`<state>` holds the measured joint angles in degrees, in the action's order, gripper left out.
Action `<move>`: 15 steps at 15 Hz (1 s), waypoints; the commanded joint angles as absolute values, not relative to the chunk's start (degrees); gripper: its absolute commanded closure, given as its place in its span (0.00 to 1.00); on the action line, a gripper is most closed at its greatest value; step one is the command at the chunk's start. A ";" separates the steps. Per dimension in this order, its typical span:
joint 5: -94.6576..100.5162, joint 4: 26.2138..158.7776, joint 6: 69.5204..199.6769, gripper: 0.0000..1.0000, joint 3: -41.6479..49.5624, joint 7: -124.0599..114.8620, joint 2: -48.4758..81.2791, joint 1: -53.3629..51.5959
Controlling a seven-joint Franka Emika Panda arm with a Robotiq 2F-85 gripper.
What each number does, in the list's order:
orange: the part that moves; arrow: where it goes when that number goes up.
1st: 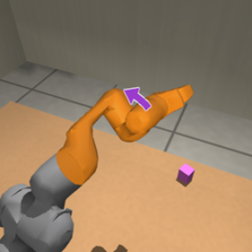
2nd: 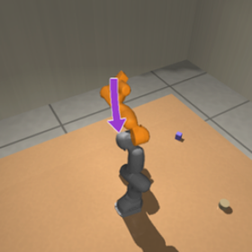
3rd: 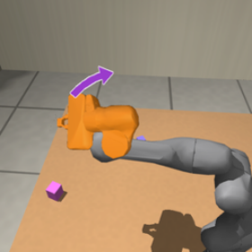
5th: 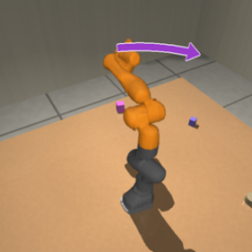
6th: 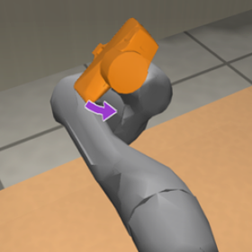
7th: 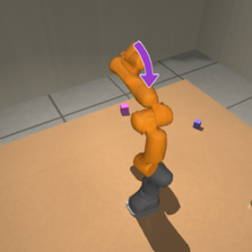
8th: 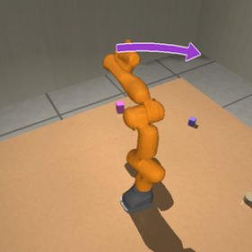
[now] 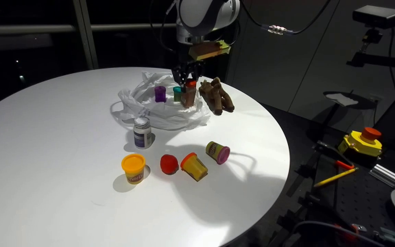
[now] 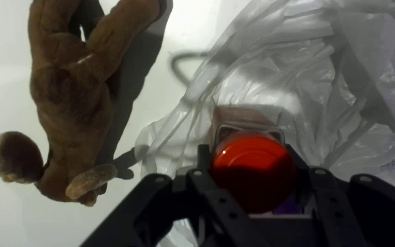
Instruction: Pick the objects on the table in the plastic bag
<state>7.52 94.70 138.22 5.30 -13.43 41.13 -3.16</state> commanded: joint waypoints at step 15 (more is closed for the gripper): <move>14.88 108.37 135.40 0.00 6.67 -11.47 23.55 -7.47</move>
<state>12.07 98.49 135.16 7.38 -10.30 32.37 -4.83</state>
